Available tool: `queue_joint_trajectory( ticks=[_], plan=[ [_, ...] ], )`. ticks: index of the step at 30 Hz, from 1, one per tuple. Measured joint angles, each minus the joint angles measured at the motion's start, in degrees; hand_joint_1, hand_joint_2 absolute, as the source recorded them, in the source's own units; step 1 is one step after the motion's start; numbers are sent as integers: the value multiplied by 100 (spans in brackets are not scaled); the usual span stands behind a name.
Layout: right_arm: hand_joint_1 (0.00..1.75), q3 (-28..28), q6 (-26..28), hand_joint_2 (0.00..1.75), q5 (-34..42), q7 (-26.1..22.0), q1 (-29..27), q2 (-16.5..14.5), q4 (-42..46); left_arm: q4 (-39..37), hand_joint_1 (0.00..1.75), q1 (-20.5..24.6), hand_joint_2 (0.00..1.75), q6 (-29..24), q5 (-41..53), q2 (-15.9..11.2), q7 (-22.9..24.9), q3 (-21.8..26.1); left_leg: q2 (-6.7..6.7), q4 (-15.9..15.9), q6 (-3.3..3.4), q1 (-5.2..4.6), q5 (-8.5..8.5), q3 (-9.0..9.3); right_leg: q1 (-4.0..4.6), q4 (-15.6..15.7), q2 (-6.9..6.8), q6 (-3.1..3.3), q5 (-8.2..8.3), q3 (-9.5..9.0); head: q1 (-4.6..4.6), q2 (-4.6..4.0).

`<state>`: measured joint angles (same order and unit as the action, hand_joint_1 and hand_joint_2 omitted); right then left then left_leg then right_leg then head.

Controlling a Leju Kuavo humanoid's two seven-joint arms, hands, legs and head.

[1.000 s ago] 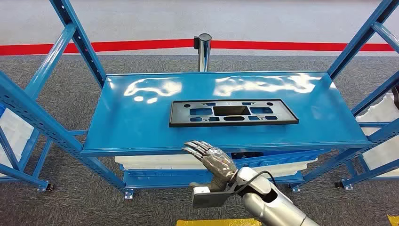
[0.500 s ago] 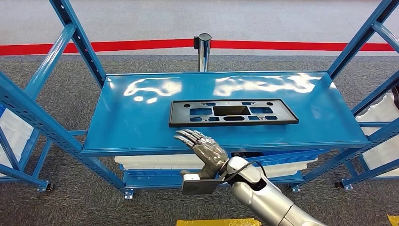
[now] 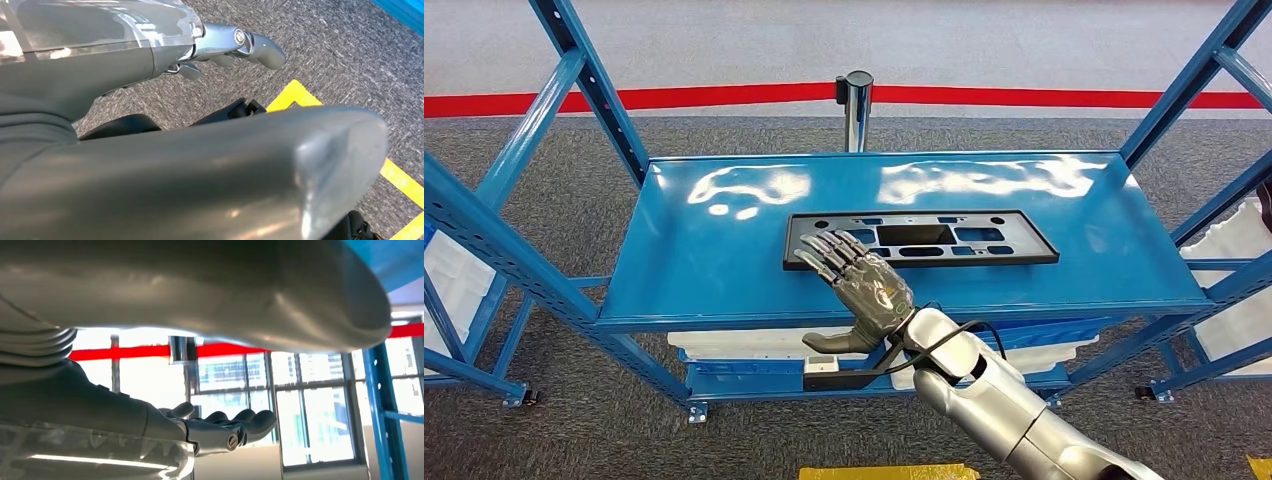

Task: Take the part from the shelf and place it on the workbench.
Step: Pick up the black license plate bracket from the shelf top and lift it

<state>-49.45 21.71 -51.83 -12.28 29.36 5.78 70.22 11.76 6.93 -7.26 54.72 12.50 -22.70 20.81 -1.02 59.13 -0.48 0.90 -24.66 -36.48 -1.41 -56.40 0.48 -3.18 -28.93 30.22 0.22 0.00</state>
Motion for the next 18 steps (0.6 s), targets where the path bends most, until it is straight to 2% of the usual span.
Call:
queue_joint_trajectory(
  ticks=[3,10,18],
  plan=[
    [0,-33,205,0,-321,83,54,-53,-185,0,0,1,0,-2,1,0,18,-19,0,0,0,0,0,0,0,0,0,0,0,0,2,0],
    [0,-128,311,0,-766,171,174,-130,-548,0,0,1,0,-2,-1,0,43,-26,0,0,0,0,0,0,0,0,0,0,0,0,-1,0],
    [0,-301,547,0,-1605,565,396,-263,-997,0,0,4,0,-2,1,0,59,-69,1,0,0,0,0,0,0,-1,0,0,0,0,1,0]
  ],
)
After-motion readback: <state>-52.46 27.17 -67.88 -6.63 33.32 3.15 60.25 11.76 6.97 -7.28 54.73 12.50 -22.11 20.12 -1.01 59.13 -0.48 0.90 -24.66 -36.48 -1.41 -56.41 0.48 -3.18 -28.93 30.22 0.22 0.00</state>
